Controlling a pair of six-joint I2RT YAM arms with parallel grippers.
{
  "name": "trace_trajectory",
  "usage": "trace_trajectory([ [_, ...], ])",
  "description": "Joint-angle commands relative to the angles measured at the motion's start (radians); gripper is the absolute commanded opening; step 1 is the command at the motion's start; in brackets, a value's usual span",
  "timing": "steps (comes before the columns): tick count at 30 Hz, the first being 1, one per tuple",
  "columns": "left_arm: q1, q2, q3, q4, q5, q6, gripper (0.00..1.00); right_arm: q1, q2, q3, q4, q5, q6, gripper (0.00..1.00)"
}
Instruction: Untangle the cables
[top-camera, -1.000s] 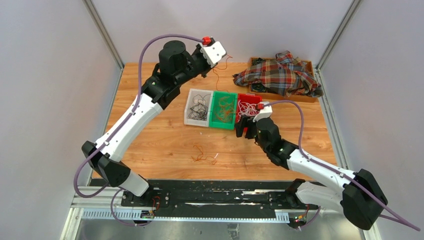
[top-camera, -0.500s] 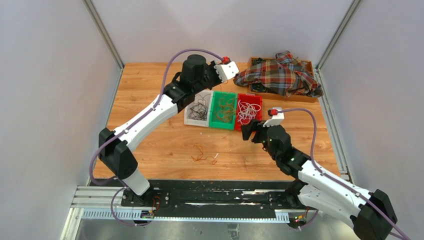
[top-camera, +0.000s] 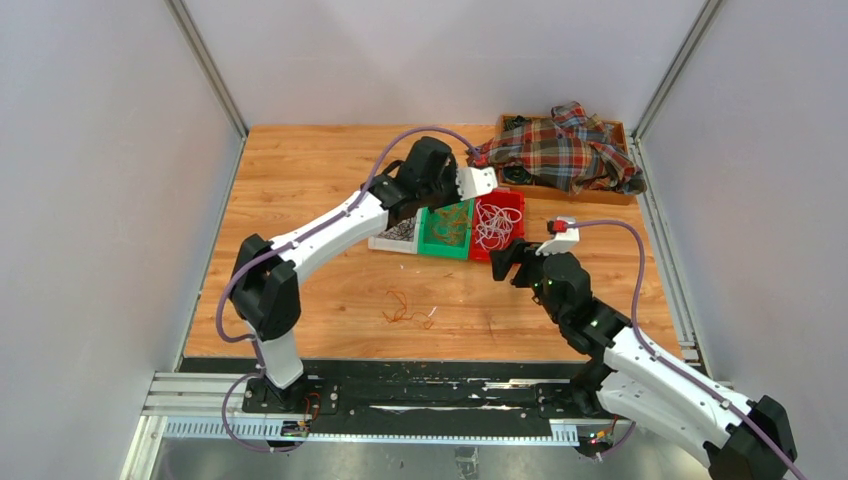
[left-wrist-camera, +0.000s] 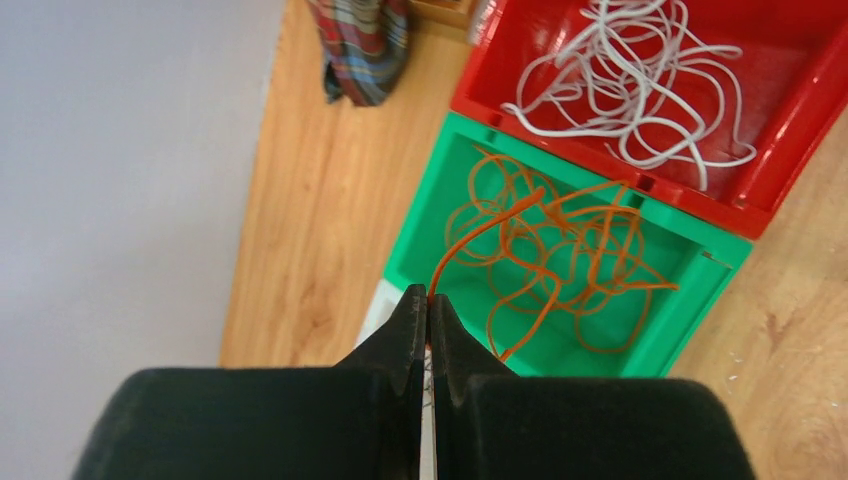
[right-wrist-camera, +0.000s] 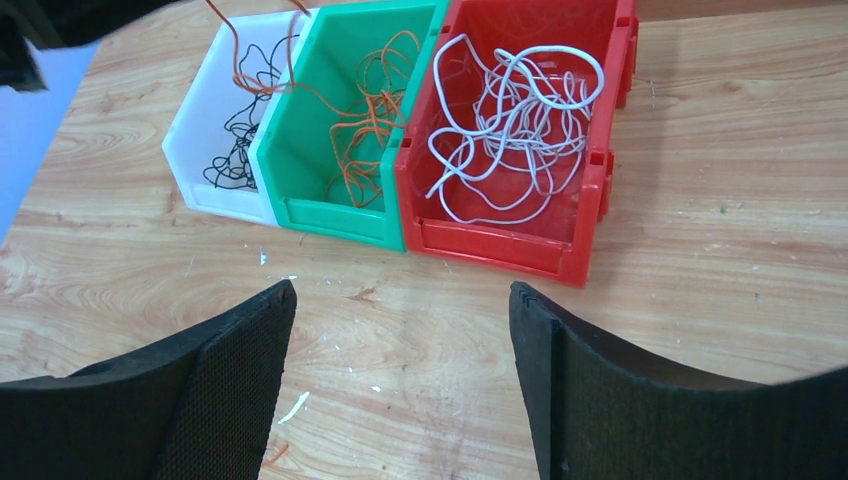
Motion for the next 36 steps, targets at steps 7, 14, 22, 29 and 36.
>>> trace_trajectory([
  [7,-0.025,0.173,0.081,-0.040,-0.024,-0.062,0.00,-0.033,-0.072,-0.035,-0.070,0.025,0.026,0.77],
  [14,-0.022,0.281,0.098,0.018,-0.075,-0.052,0.00,-0.044,-0.106,-0.043,-0.090,0.024,0.015,0.77],
  [22,0.010,0.316,0.059,0.067,-0.079,-0.046,0.00,-0.048,-0.120,-0.047,-0.096,0.003,0.023,0.76],
  [29,0.039,0.339,0.041,0.089,-0.102,-0.056,0.00,-0.048,-0.143,0.000,-0.155,-0.008,0.005,0.77],
  [36,0.048,0.399,0.352,-0.325,0.064,-0.189,0.55,-0.048,-0.119,0.083,-0.212,-0.117,-0.042,0.83],
])
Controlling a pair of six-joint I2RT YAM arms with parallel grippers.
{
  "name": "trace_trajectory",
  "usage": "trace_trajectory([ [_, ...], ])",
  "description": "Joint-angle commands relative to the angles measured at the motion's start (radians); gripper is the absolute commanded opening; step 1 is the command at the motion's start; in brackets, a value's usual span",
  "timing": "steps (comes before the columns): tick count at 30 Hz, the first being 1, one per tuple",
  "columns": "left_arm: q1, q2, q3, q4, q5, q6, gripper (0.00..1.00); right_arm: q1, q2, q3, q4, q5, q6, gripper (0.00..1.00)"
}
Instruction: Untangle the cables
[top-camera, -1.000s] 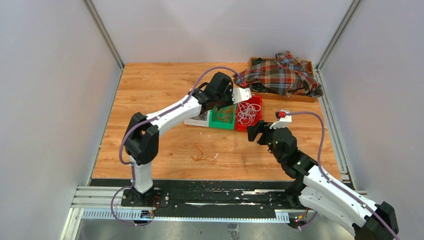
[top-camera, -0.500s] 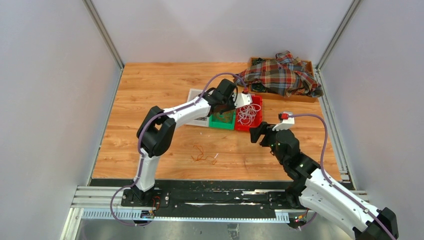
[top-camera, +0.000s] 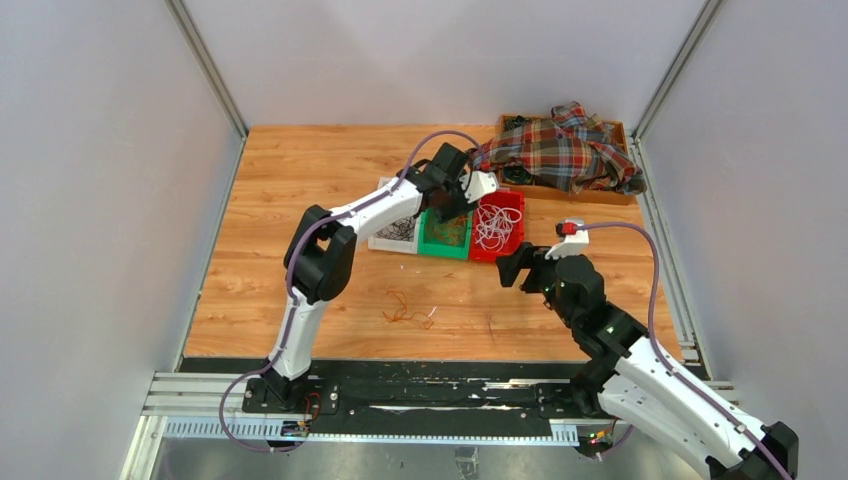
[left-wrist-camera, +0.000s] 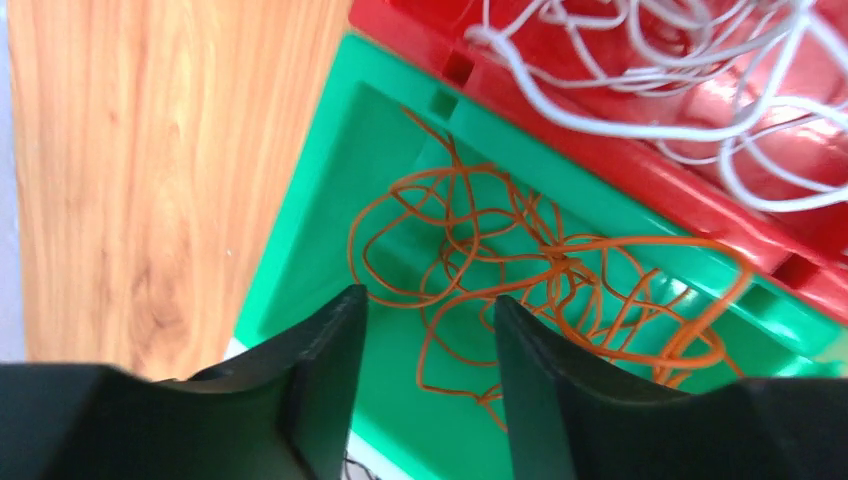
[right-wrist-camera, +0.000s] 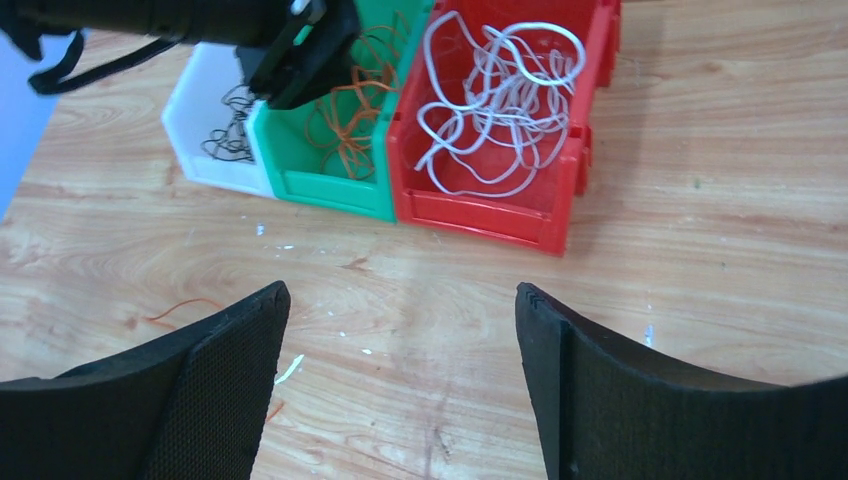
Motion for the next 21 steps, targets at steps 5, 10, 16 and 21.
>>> trace_trajectory([
  [5,0.022,-0.067,0.227,-0.294,0.165,-0.117,0.70,-0.011,0.063,0.139,-0.074,-0.128,-0.074,0.85],
  [10,0.068,-0.161,0.274,-0.410,0.218,-0.124,0.98,0.001,0.164,0.216,-0.086,-0.243,-0.125,0.86],
  [16,0.187,-0.341,0.226,-0.479,0.192,-0.235,0.98,0.151,0.412,0.303,0.001,-0.309,-0.206,0.87],
  [21,0.304,-0.503,0.078,-0.498,0.181,-0.378,0.98,0.331,0.725,0.440,0.034,-0.285,-0.225,0.87],
])
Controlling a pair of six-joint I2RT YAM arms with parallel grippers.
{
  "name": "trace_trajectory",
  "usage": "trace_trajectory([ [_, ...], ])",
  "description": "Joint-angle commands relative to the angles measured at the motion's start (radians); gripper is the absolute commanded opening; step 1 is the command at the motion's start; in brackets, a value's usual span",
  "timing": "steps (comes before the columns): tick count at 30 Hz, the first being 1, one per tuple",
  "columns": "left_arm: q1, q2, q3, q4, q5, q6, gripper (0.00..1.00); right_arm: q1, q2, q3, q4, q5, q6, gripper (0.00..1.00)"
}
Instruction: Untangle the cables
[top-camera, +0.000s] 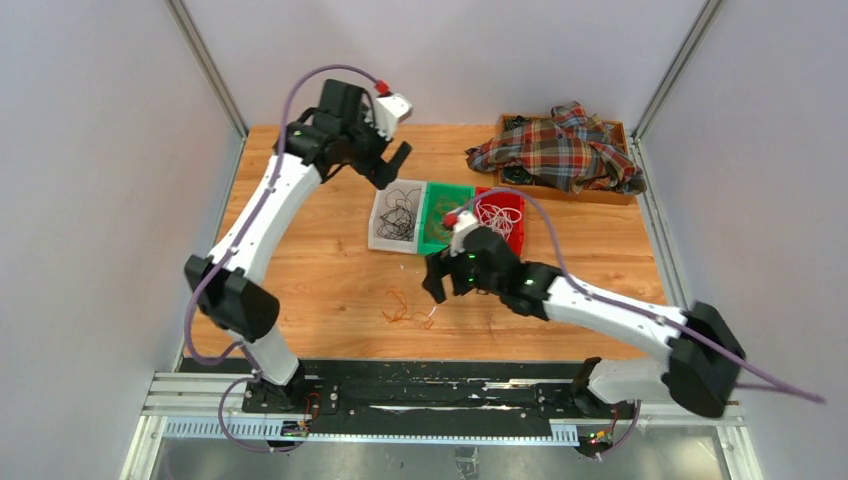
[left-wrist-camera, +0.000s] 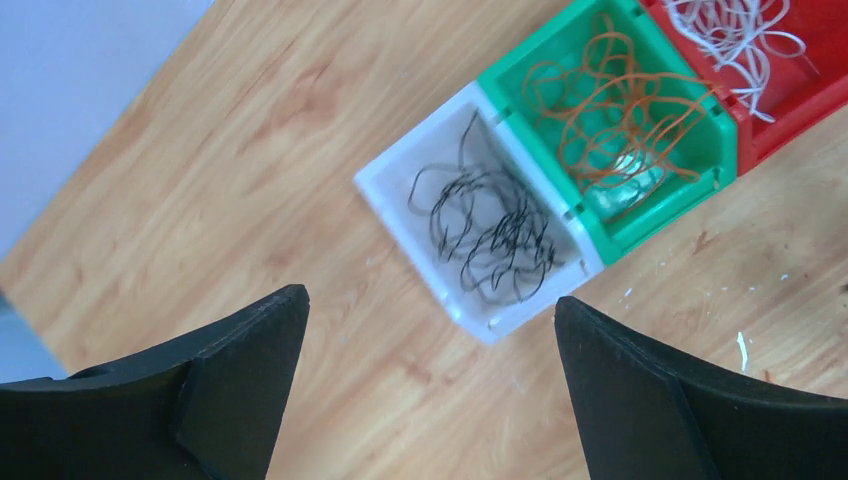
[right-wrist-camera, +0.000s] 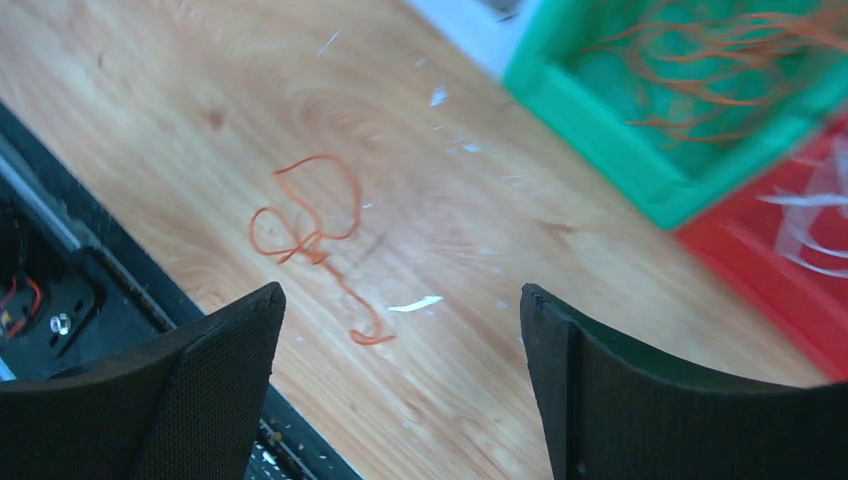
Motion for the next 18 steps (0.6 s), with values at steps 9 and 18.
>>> trace_trajectory([
  [9,0.215,-0.285,-0.275,-0.140,0.007,-0.091,0.98,0.233,0.585,0.262,0.088,-0.002,0.003,0.82],
  [18,0.240,-0.360,-0.347,-0.171,-0.014,-0.014,0.98,0.239,0.715,0.330,0.070,0.041,0.009,0.64],
])
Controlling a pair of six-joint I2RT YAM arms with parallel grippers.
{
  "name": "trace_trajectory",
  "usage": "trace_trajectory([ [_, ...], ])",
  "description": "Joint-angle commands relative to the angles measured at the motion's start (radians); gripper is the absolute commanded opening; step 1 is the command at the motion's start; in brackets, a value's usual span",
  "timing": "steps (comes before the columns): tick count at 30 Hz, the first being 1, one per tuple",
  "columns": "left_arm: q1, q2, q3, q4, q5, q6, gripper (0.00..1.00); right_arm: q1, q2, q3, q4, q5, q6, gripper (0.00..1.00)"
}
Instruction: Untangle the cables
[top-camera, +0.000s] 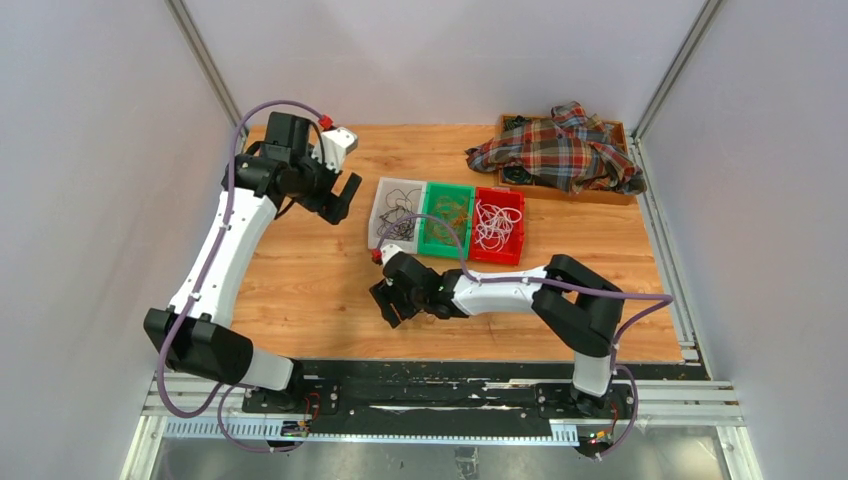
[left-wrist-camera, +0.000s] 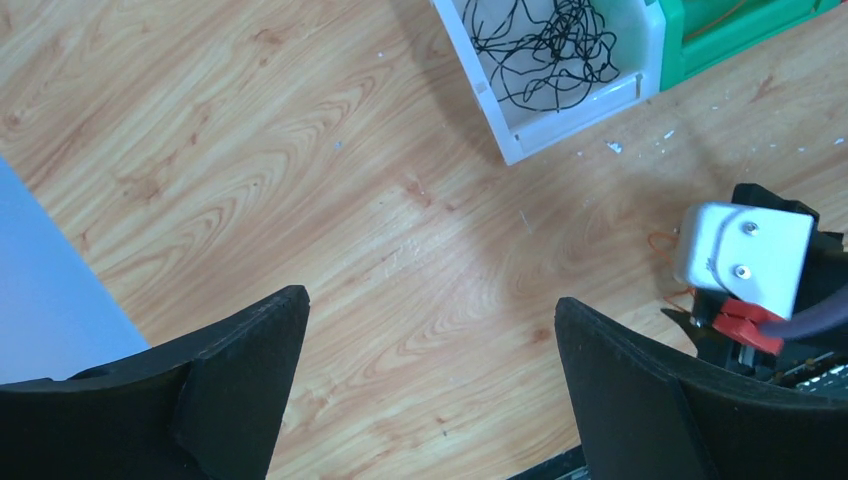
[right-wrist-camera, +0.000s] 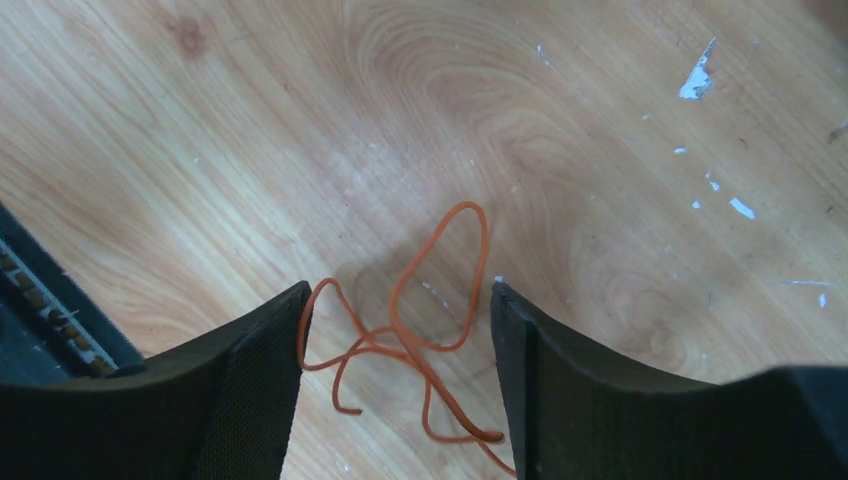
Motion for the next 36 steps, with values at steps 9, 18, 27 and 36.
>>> trace_trajectory([
  [9,0.043,-0.033,-0.020,-0.016,-0.046,0.061,0.98,0.000,-0.018,0.072,-0.100,0.109,-0.016,0.01],
  [18,0.063,-0.044,-0.031,-0.017,-0.057,0.091,0.98,-0.148,-0.231,0.163,-0.178,0.032,-0.059,0.01],
  [27,0.089,-0.060,-0.029,-0.016,-0.055,0.094,0.98,-0.356,-0.241,0.260,-0.072,0.013,-0.114,0.01],
  [36,0.105,-0.067,-0.042,-0.016,-0.055,0.093,0.98,-0.435,-0.013,0.432,-0.006,0.024,-0.123,0.01],
])
